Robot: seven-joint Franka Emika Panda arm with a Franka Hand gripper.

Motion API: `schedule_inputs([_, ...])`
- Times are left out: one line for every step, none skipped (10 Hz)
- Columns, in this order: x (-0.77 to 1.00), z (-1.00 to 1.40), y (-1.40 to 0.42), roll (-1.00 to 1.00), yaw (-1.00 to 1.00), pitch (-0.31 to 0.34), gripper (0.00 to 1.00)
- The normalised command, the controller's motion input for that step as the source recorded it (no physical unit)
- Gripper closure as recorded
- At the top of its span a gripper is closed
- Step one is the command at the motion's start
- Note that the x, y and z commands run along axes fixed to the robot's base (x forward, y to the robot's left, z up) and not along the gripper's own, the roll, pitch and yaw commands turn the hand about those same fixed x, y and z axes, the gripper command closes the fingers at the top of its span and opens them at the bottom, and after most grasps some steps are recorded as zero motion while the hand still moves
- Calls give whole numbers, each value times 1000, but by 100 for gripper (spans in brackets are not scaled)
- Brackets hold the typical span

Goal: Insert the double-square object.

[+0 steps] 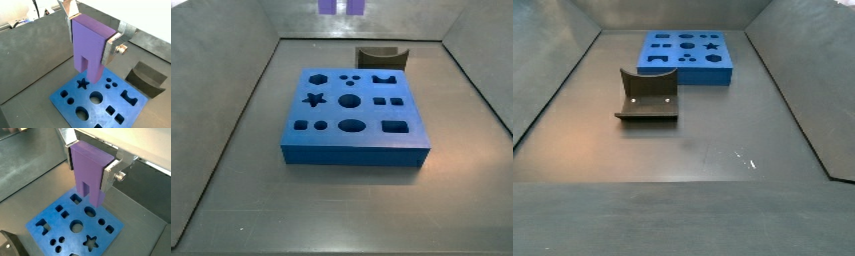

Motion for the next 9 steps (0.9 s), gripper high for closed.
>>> schedule_inputs([477, -700, 0, 120, -374, -149, 100])
schedule_inputs([989, -683, 0, 101, -240, -36, 100])
schedule_inputs([1000, -603, 0, 70, -177, -26, 100])
schedule_inputs([1000, -671, 0, 103, -163, -30, 100])
schedule_inputs([974, -729, 0, 184, -194, -94, 100])
schedule_inputs([880, -700, 0, 164, -214, -120, 100])
schedule_inputs([891, -680, 0, 164, -197, -133, 100])
schedule_inputs([794, -663, 23, 134, -146, -159, 100])
schedule_inputs([680, -674, 129, 54, 0, -184, 100])
